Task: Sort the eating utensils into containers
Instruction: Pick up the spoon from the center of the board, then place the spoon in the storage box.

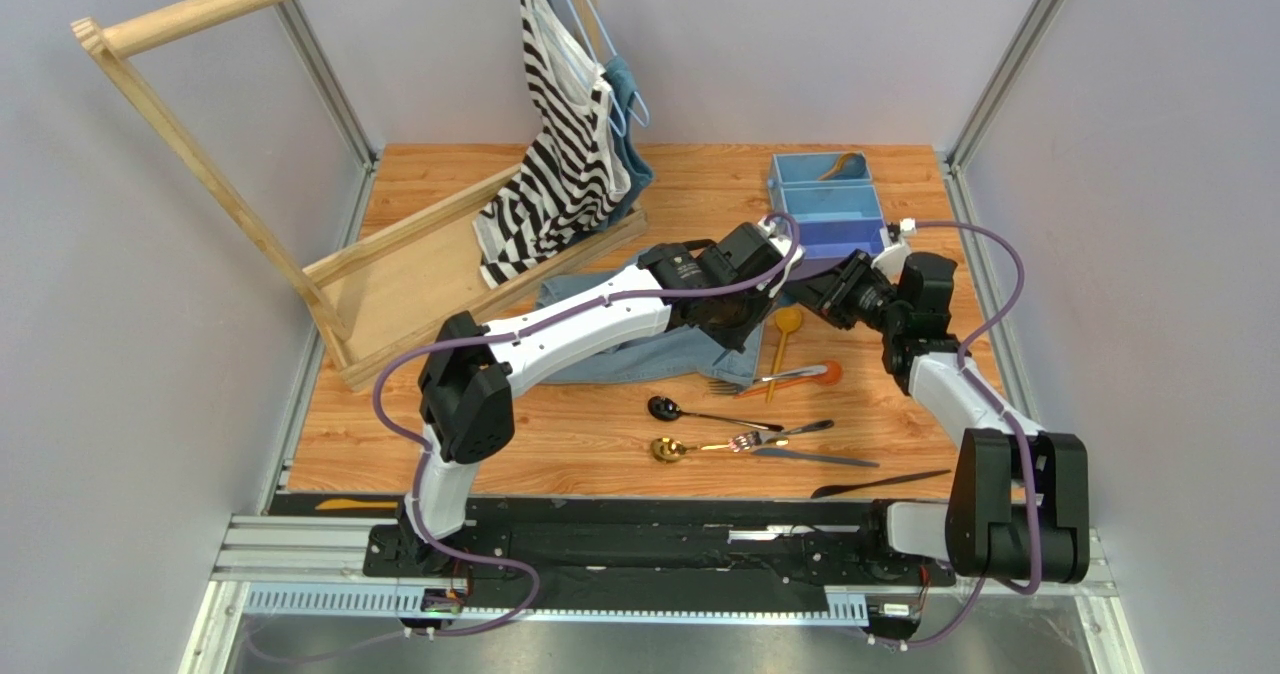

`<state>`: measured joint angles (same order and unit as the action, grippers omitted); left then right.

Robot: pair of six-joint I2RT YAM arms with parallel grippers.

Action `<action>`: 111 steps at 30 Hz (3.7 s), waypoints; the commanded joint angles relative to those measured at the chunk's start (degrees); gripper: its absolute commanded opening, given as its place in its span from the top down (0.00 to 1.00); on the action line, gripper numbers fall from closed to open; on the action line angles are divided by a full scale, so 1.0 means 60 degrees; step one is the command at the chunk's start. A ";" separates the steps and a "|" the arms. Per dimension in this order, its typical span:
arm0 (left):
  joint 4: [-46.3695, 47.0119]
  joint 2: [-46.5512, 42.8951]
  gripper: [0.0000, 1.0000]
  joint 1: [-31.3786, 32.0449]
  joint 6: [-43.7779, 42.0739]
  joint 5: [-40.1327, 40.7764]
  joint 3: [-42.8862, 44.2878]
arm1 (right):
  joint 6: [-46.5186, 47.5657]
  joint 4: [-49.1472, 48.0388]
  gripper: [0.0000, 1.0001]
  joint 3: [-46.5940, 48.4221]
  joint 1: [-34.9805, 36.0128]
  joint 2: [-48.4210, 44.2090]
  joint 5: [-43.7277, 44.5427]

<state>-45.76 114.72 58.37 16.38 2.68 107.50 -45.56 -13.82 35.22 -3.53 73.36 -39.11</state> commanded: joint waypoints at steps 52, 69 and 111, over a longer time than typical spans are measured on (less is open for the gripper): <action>0.0447 -0.7896 0.08 -0.5158 -0.0695 -0.2965 -0.6636 | 0.1748 0.3329 1.00 0.3195 0.1423 0.0619 0.2635; 0.0976 -0.9920 0.08 -0.5216 -0.0064 -0.3039 -0.8718 | 0.2833 0.5072 1.00 0.8380 0.1321 0.3824 0.4774; 0.0991 -1.0462 0.09 -0.5260 -0.0255 -0.3479 -0.8923 | 0.4166 0.4677 1.00 1.6248 -0.0027 1.0404 0.9053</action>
<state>-41.25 51.57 27.22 15.11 -17.45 54.04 -21.15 17.47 128.88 -3.33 133.12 13.67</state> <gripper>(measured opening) 0.911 0.041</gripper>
